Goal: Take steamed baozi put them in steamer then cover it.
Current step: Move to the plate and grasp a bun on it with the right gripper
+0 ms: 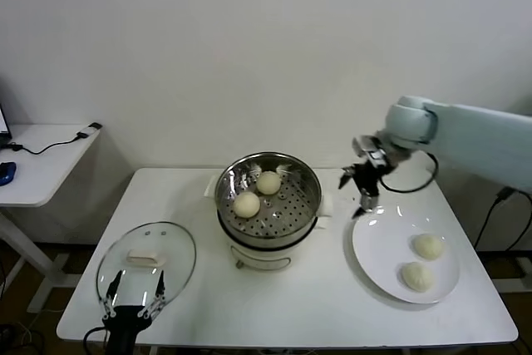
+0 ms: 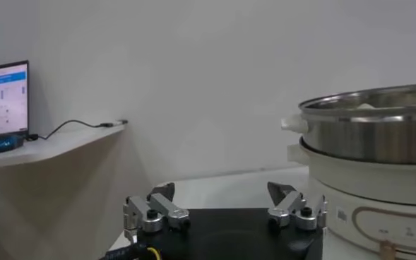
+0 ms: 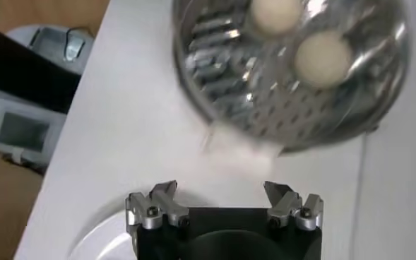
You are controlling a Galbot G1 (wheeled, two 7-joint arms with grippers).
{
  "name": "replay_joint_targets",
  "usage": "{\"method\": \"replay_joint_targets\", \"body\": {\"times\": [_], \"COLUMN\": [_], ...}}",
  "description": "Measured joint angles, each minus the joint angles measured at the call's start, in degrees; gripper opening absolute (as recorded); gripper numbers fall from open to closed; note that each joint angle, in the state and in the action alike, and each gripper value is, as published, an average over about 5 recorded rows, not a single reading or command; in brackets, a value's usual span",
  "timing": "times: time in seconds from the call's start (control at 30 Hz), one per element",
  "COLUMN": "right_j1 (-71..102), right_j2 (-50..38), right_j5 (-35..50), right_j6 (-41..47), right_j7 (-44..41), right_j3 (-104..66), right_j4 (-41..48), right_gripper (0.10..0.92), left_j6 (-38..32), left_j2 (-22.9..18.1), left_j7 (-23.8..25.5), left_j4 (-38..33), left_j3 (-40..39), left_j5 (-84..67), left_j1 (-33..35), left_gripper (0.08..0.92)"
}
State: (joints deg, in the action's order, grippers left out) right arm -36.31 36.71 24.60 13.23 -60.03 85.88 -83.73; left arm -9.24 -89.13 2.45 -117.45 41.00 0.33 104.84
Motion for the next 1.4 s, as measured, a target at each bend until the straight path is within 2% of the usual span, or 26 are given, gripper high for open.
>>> {"method": "replay_joint_targets", "body": {"times": [0.2, 0.4, 1.1, 1.4], "right_j1": [10.3, 19.7, 32.0, 32.3], "right_j2": [-6.8, -9.9, -10.5, -9.3], "right_j5": [-7.1, -12.4, -19.6, -20.3], "right_j6": [-0.4, -0.8, -2.1, -2.6], "right_j7": [0.1, 0.2, -0.8, -1.5], "right_j3": [-6.6, -13.4, -22.3, -22.4], "right_j4": [-0.8, 0.4, 6.5, 8.2], "right_gripper": [0.823, 0.823, 0.822, 0.731], "left_j6": [0.0, 0.1, 0.6, 0.7], "left_j2": [-0.2, -0.5, -0.9, -0.9], "left_j7": [0.0, -0.1, -0.1, -0.2], "left_j4": [0.0, 0.1, 1.0, 1.1], "left_j3": [0.2, 0.1, 0.4, 0.2], "left_j5": [0.2, 0.6, 1.3, 1.7], "left_j1": [0.4, 0.3, -0.1, 0.2], "left_gripper": [0.823, 0.823, 0.823, 0.823]}}
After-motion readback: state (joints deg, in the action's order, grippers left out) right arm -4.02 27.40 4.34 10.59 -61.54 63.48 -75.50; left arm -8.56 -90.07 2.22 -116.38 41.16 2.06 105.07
